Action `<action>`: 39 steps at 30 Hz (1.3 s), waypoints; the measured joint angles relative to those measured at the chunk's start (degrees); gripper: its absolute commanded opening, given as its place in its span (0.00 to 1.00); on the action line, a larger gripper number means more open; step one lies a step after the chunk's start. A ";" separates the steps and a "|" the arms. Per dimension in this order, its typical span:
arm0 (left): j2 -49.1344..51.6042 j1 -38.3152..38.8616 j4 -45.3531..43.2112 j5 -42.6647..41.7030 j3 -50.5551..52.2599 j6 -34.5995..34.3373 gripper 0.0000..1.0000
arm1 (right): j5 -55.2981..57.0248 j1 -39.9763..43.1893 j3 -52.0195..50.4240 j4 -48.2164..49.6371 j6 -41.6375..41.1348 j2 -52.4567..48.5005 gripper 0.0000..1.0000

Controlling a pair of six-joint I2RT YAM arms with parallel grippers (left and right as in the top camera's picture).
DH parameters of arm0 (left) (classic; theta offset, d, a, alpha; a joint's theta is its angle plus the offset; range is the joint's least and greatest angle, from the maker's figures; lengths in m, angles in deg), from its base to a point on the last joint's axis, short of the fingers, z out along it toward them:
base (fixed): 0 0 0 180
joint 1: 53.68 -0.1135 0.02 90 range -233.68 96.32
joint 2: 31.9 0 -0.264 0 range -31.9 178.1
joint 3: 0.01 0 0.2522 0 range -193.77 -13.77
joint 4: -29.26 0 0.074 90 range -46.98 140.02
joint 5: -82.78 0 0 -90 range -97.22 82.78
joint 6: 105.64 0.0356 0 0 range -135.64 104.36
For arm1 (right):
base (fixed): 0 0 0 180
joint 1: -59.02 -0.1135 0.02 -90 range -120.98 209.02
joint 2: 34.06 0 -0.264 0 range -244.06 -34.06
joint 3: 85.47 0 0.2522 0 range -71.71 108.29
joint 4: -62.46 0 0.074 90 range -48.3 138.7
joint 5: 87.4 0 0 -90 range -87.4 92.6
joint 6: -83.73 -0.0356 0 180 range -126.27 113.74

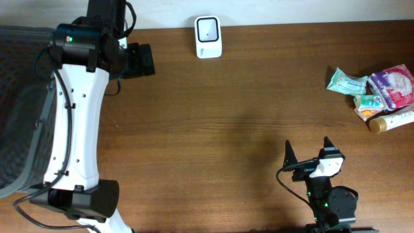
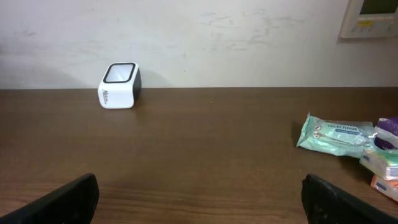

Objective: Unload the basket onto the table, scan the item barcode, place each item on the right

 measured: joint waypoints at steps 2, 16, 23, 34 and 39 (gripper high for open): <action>0.00 0.00 0.00 0.00 0.00 0.00 0.99 | 0.00 0.00 0.00 0.02 0.04 0.00 0.99; 0.00 0.00 1.92 -0.02 0.00 0.00 0.99 | 0.00 0.00 0.00 0.00 0.46 0.00 0.99; -4.31 1.07 -7.34 -0.35 12.04 0.00 0.99 | 0.02 0.02 0.00 0.00 0.59 0.00 0.99; -47.82 1.51 -44.70 -2.05 71.82 10.12 0.99 | 0.39 0.07 0.00 0.00 0.63 0.00 0.99; -72.22 1.46 -47.41 -2.34 90.27 10.97 0.99 | 0.39 0.07 0.00 -0.02 0.63 0.04 0.99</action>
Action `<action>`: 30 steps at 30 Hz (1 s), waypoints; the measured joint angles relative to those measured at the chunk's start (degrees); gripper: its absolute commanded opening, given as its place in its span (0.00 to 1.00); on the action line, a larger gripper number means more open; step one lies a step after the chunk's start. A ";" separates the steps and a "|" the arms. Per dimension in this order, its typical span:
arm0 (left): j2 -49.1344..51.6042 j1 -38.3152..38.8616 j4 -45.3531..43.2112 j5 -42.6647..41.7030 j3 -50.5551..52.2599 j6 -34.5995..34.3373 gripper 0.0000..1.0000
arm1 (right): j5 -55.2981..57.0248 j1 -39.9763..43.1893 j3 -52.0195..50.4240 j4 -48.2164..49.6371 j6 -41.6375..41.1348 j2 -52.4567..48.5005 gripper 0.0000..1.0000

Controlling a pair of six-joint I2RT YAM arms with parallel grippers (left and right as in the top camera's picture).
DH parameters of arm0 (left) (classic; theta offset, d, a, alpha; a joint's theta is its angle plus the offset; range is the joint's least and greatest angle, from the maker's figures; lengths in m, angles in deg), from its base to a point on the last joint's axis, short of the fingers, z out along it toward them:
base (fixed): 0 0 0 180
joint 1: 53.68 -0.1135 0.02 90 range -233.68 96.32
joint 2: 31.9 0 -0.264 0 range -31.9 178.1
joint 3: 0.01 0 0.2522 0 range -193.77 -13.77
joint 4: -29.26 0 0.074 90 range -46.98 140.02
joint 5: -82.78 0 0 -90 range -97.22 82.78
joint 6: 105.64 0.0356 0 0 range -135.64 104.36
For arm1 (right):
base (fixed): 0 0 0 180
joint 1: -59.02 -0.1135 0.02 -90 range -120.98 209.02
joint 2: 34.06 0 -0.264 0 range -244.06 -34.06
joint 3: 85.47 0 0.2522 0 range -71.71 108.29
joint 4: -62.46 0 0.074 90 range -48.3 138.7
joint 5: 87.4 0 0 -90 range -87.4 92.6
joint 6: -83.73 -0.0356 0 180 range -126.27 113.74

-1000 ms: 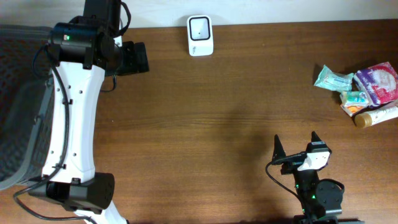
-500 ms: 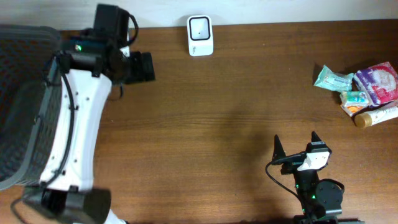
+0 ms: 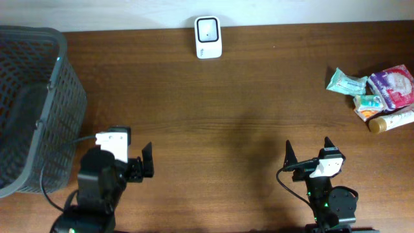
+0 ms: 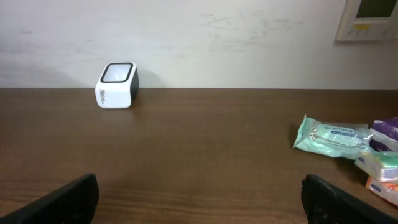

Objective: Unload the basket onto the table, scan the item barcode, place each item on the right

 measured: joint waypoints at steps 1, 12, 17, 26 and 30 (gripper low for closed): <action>-1.31 0.00 -1.31 0.11 1.55 0.00 0.99 | 0.02 0.00 0.00 0.02 -0.02 0.00 0.99; -24.55 -9.35 -24.72 0.59 28.11 0.04 0.99 | 0.02 0.00 0.00 0.02 0.00 -0.04 0.99; -31.50 -11.06 -37.31 -0.09 37.40 0.04 0.99 | 0.02 0.00 0.00 0.02 0.02 -0.02 0.99; -34.51 -11.06 -35.50 -2.05 39.17 2.56 0.99 | 0.00 0.00 0.00 0.02 0.02 -0.02 0.99; -34.49 -10.19 -35.47 -2.93 39.17 6.93 0.99 | 0.02 0.00 0.00 0.02 -0.02 -0.02 0.99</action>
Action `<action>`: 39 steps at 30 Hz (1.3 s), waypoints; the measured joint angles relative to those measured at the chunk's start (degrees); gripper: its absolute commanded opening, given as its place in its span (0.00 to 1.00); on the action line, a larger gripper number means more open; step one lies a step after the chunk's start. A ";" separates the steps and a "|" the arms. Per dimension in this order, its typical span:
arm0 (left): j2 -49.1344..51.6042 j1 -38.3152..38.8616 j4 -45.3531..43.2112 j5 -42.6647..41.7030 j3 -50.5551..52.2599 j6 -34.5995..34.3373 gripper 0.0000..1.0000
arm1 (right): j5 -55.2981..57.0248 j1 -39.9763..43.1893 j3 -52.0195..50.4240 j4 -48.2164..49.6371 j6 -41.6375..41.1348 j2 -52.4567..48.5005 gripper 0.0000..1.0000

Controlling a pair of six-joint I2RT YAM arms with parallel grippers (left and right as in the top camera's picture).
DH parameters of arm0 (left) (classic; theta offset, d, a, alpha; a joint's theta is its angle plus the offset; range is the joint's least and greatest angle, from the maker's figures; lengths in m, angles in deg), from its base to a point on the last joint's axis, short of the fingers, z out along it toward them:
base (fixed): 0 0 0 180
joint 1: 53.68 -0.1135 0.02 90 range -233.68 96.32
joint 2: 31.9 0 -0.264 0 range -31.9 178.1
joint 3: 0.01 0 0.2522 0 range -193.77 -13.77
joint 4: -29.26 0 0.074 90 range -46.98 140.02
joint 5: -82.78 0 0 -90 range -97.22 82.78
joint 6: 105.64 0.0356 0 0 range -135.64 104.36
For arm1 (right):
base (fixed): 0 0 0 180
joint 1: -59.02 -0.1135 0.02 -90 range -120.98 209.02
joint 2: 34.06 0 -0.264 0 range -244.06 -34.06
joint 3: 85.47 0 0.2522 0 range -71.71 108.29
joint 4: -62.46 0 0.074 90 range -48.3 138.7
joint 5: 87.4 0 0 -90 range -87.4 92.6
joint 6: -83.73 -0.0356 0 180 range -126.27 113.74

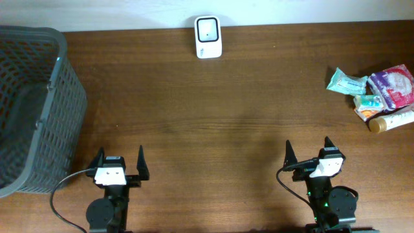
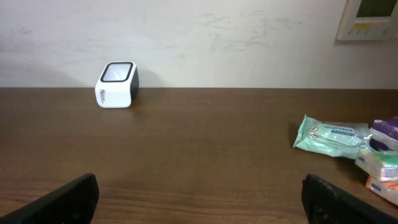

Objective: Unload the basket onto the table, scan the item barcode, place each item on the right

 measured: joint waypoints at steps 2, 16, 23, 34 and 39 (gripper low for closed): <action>-0.02 0.28 0.00 -0.02 0.00 0.13 0.99 | 0.00 0.00 0.00 0.00 0.04 0.00 0.99; 0.00 0.28 0.07 1.16 0.00 -4.76 0.99 | 0.00 0.00 0.00 0.00 0.15 0.00 0.99; -0.02 0.28 0.09 1.55 0.00 -4.20 0.99 | -0.02 0.00 0.00 0.00 0.15 0.00 0.99; 0.00 0.28 0.09 1.53 0.00 -3.98 0.99 | 0.00 0.00 0.00 0.00 0.15 0.00 0.99; 0.00 0.28 0.09 1.53 0.00 -3.98 0.99 | 0.00 0.00 0.00 0.00 0.17 0.00 0.99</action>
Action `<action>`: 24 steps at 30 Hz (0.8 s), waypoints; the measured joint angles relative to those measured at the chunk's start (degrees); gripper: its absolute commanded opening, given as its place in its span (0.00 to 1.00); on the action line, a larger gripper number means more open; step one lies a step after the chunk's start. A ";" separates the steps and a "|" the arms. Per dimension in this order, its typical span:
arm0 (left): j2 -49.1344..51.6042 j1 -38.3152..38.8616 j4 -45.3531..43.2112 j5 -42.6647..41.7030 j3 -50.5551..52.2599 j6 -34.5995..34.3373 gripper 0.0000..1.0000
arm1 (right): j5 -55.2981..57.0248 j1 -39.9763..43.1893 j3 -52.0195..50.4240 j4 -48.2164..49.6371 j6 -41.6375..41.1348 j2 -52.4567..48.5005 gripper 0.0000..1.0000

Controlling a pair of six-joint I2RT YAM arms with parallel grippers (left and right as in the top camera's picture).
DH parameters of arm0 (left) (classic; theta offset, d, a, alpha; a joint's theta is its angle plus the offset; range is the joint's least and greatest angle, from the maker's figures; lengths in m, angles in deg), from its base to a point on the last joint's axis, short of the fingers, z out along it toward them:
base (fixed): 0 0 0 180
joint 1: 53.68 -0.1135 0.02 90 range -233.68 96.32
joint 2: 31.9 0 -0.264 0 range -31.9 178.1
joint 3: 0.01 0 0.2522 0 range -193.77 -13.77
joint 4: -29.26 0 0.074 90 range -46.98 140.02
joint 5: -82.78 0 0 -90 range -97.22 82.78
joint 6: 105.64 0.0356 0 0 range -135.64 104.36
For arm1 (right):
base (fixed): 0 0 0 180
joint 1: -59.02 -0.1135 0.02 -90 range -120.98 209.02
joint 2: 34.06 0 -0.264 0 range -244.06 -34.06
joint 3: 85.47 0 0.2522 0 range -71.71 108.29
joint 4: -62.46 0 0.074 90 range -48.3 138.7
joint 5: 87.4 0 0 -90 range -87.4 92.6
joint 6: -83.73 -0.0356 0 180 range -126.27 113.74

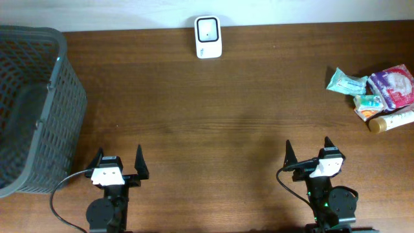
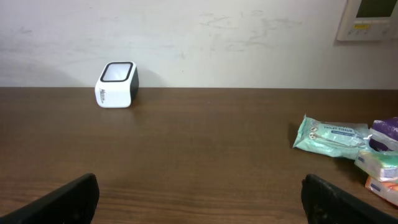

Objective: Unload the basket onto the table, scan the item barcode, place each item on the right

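A white barcode scanner [image 1: 208, 37] with a dark window stands at the table's far edge, also seen in the right wrist view as the scanner [image 2: 116, 85]. A pile of items lies at the right: a teal tissue pack [image 1: 345, 82], a purple pack [image 1: 393, 84] and a yellow tube [image 1: 392, 120]. The tissue pack [image 2: 334, 135] shows in the wrist view too. My left gripper [image 1: 118, 160] and right gripper [image 1: 308, 151] both rest open at the near edge, far from the items, holding nothing.
A dark mesh basket [image 1: 33, 103] takes up the left side of the table [image 1: 213, 110]. A pale wall runs behind the scanner, with a wall panel [image 2: 372, 18] at its upper right.
First my left arm reached far across the upper left, over the basket area. Later it was drawn back toward the near left edge, with the basket uncovered. After that it sat folded at the near edge, where it remains. My right arm stayed still throughout.
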 measured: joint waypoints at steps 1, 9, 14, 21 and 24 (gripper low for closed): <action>-0.02 0.00 0.00 0.00 0.00 0.00 0.99 | 0.00 0.00 0.00 0.00 -0.02 0.00 0.99; 0.00 0.00 0.00 0.00 0.00 0.02 0.99 | 0.00 0.00 0.00 0.00 0.00 0.00 0.99; -0.02 0.00 -0.02 0.00 0.00 0.00 0.99 | 0.00 0.00 0.00 0.00 -0.02 0.00 0.99; 0.00 0.00 0.00 0.00 0.00 0.02 0.99 | 0.02 0.00 0.00 -0.02 0.76 0.00 0.99; 0.00 0.00 -0.02 0.00 0.00 0.02 0.99 | 0.02 0.00 0.00 -0.02 2.16 0.00 0.99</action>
